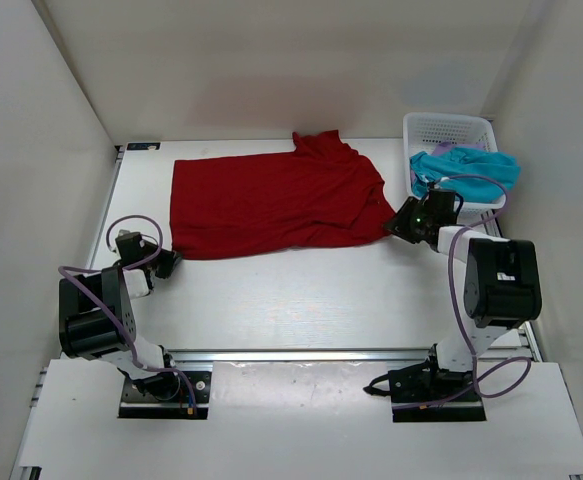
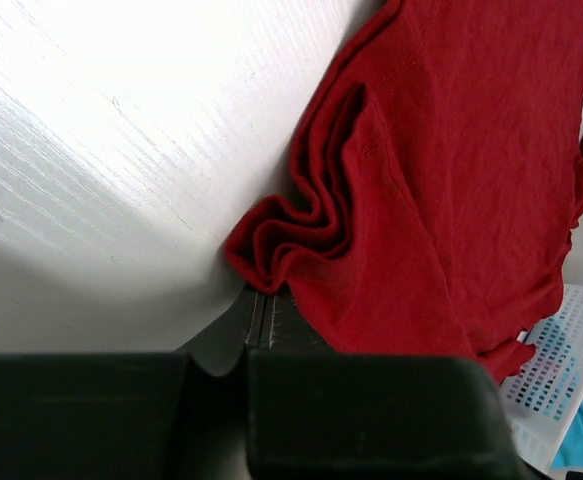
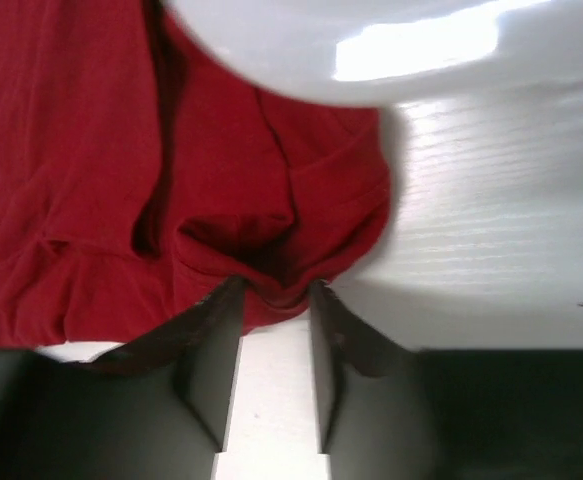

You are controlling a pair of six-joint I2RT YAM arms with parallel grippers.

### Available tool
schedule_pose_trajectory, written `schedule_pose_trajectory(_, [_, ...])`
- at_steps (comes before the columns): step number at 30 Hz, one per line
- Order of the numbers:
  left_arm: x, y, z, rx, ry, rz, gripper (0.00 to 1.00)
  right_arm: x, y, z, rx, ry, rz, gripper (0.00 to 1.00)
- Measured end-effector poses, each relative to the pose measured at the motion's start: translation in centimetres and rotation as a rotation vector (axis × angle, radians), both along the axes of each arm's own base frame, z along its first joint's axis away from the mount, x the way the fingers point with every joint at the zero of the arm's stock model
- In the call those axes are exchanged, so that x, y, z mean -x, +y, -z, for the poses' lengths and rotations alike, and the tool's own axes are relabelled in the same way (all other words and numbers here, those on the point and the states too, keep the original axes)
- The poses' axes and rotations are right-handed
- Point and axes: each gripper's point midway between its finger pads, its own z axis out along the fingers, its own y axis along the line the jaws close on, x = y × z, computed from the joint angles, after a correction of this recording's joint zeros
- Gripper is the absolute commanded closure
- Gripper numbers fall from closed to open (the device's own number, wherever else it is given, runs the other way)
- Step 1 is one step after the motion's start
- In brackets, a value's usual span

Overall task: Fold and stack the t-shirts
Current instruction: Fold the flattened tshirt in 1/3 of the way

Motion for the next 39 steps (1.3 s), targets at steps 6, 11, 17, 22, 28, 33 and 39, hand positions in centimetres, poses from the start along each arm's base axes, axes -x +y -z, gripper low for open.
schedule_pose_trajectory(6, [0.0,0.0,0.0,0.0,0.0,0.0,1.0,0.3,-0.7,1.7,-0.001,0.047,0.021,1.0])
schedule_pose_trajectory(11, [0.1,0.2,0.1,-0.003,0.009,-0.002,1.0,0.2,-1.3,2.1,0.004,0.049,0.05,1.0])
schedule_pose_trajectory(17, [0.6,1.7,0.1,-0.003,0.039,-0.014,1.0,4.8,-1.4,2.8,-0.01,0.111,0.123,1.0])
schedule_pose_trajectory(22, [2.1,3.6,-0.8,-0.036,0.065,-0.035,1.0,9.7,-1.2,2.4,-0.039,0.131,0.157,1.0])
schedule_pose_trajectory(28, [4.8,2.2,-3.1,-0.121,0.022,0.043,1.0,14.0,-2.0,0.7,-0.035,0.079,0.191,1.0])
schedule_pose_trajectory(33, [9.0,1.1,-1.7,-0.172,0.076,0.089,1.0,17.3,-2.0,0.7,-0.035,0.079,0.209,1.0])
schedule_pose_trajectory(39, [12.0,0.9,-0.8,-0.203,0.17,0.128,0.27,20.3,-1.4,1.5,-0.048,0.15,0.215,0.41])
